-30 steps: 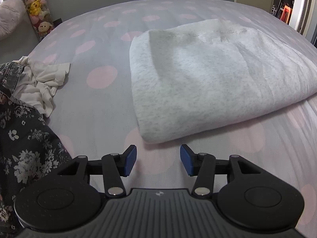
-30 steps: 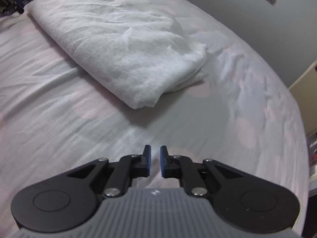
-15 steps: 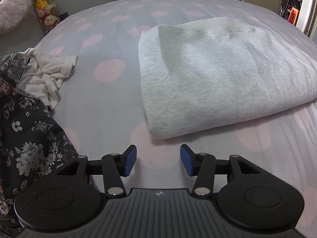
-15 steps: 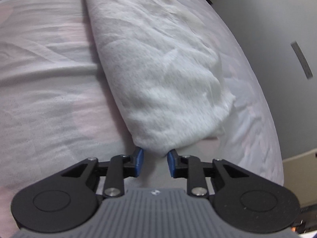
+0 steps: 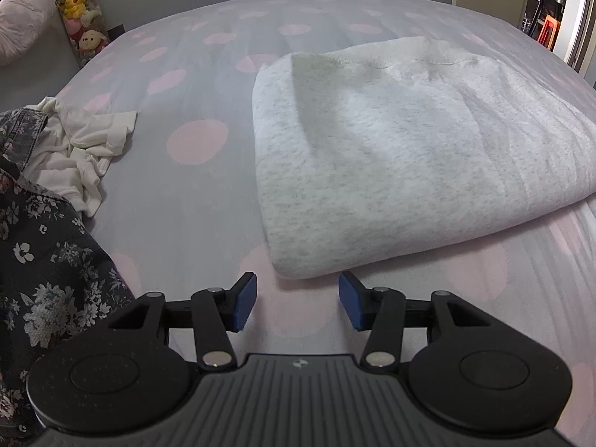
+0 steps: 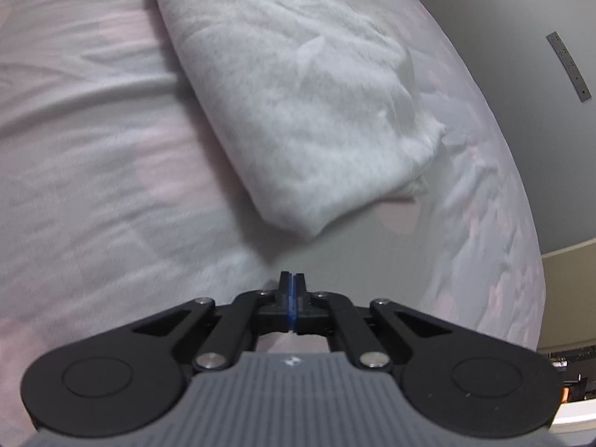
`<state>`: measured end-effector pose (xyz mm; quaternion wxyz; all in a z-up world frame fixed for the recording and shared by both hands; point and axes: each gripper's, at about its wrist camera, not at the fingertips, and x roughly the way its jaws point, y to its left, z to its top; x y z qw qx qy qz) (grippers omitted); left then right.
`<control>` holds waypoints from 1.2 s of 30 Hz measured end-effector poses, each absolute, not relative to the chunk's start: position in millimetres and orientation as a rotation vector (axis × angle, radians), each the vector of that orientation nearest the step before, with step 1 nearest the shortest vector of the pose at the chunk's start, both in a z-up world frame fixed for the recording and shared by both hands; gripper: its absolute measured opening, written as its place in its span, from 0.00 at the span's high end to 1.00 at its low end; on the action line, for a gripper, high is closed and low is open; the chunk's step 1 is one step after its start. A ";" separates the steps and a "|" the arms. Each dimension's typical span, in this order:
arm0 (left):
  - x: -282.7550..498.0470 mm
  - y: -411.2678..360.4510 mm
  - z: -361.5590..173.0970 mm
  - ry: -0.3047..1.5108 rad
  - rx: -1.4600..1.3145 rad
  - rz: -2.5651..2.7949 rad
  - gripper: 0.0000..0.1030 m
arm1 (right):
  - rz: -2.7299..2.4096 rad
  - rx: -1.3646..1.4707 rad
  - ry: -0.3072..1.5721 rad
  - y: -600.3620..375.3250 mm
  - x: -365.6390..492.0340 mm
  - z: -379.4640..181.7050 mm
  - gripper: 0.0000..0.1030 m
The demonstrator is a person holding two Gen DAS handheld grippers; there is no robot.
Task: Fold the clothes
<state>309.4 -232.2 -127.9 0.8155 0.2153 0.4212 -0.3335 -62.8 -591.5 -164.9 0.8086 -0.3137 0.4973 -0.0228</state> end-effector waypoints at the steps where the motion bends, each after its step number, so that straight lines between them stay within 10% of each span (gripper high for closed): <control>1: 307.5 -231.7 -126.1 0.887 0.470 -0.712 0.55 | -0.060 -0.666 1.057 -589.9 -66.4 -163.0 1.00; 6: 295.3 -232.0 -121.2 0.823 0.558 -0.722 0.55 | -0.115 -0.640 1.023 -582.3 -84.3 -153.0 0.98; 10: 271.7 -240.3 -119.3 0.702 0.721 -0.741 0.48 | -0.129 -0.644 0.979 -565.0 -91.5 -144.7 0.63; 20: 216.7 -284.1 -158.9 0.373 1.250 -0.731 0.43 | -0.121 -0.786 0.887 -512.2 -54.8 -150.1 0.36; 36: 249.6 -317.9 -212.2 0.235 1.347 -0.635 0.55 | -0.242 -1.066 0.862 -514.7 -2.0 -217.6 0.49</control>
